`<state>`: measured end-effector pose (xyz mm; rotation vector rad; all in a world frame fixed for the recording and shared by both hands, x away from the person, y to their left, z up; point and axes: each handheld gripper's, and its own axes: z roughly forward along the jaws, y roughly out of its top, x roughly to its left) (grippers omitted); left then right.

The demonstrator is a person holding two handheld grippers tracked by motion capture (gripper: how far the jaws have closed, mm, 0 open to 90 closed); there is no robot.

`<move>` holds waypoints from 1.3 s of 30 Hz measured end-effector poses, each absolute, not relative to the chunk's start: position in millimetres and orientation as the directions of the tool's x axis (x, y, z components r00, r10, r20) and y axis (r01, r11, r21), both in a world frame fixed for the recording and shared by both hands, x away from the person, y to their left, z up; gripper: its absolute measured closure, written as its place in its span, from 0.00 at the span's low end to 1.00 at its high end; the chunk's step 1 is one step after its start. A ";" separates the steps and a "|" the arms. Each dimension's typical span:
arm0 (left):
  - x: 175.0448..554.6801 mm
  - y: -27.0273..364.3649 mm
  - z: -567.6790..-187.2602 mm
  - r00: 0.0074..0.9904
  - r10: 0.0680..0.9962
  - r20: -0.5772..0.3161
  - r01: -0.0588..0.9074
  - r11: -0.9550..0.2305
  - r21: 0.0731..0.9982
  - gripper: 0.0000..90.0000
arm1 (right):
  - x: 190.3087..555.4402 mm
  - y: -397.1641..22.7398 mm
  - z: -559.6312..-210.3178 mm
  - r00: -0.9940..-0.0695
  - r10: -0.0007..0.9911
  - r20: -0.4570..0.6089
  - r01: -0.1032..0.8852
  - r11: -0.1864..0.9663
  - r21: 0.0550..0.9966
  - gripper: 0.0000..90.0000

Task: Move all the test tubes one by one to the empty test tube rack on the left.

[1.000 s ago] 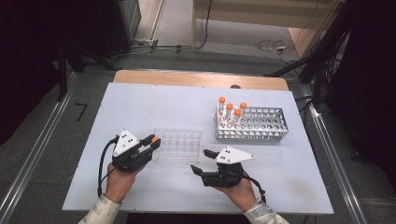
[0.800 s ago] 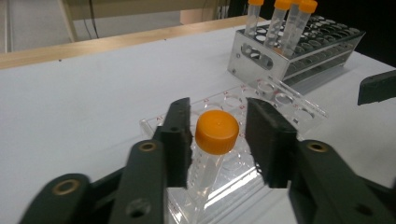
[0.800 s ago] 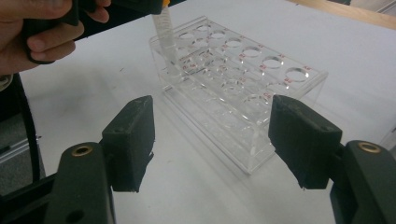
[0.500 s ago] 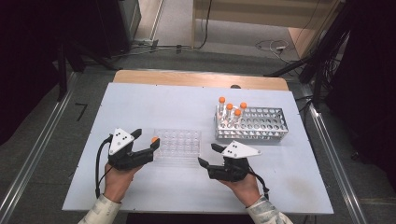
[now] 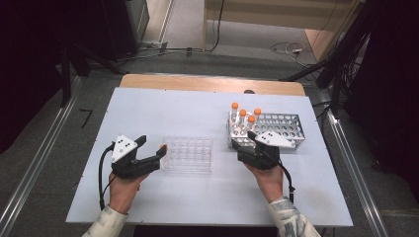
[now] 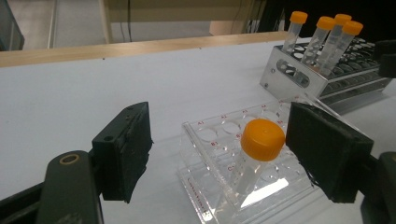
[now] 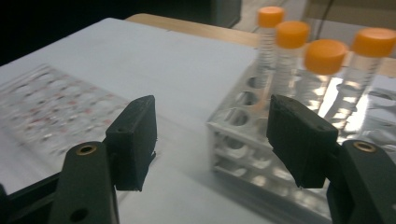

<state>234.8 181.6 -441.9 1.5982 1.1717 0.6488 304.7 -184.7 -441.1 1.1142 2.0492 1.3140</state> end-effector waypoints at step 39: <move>233.6 188.5 -440.0 0.377 0.911 -0.168 0.366 0.021 0.931 0.22 | 362.0 -201.7 -460.2 -0.413 0.910 0.032 0.415 0.157 0.896 0.79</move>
